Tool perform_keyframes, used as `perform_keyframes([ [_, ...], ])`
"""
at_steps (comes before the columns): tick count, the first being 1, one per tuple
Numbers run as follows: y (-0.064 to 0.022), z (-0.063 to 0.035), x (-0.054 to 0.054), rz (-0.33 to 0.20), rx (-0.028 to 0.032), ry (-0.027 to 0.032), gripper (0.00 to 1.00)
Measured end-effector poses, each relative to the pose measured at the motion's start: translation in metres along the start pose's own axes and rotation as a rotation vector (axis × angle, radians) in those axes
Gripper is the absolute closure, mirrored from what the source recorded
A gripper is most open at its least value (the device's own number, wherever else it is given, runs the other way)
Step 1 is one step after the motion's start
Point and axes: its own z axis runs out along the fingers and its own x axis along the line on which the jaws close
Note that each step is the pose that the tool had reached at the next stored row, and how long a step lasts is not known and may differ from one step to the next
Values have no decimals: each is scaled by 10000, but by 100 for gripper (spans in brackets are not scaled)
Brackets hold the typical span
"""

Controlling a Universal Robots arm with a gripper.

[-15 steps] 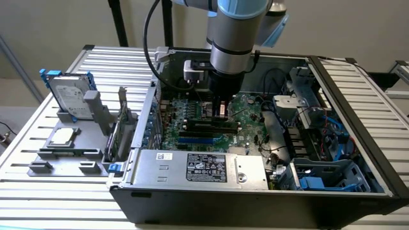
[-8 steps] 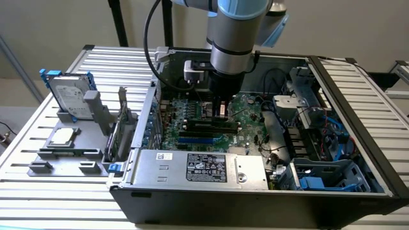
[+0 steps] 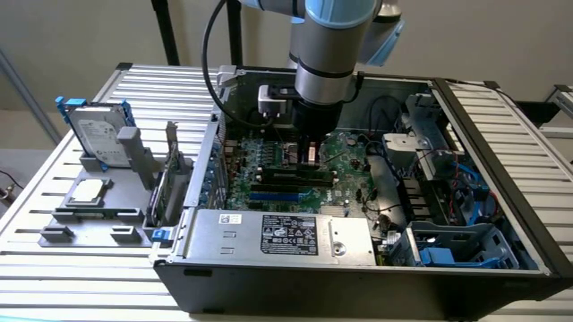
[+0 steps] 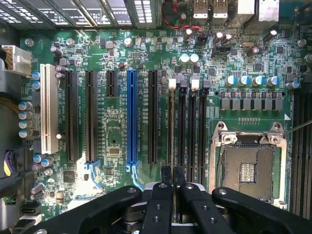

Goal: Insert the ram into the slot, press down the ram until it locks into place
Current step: 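Insert the ram into the slot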

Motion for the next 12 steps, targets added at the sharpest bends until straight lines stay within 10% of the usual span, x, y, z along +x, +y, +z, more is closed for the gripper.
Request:
perform_keyframes([
  [12, 0, 15, -6, 3, 0, 0, 87],
])
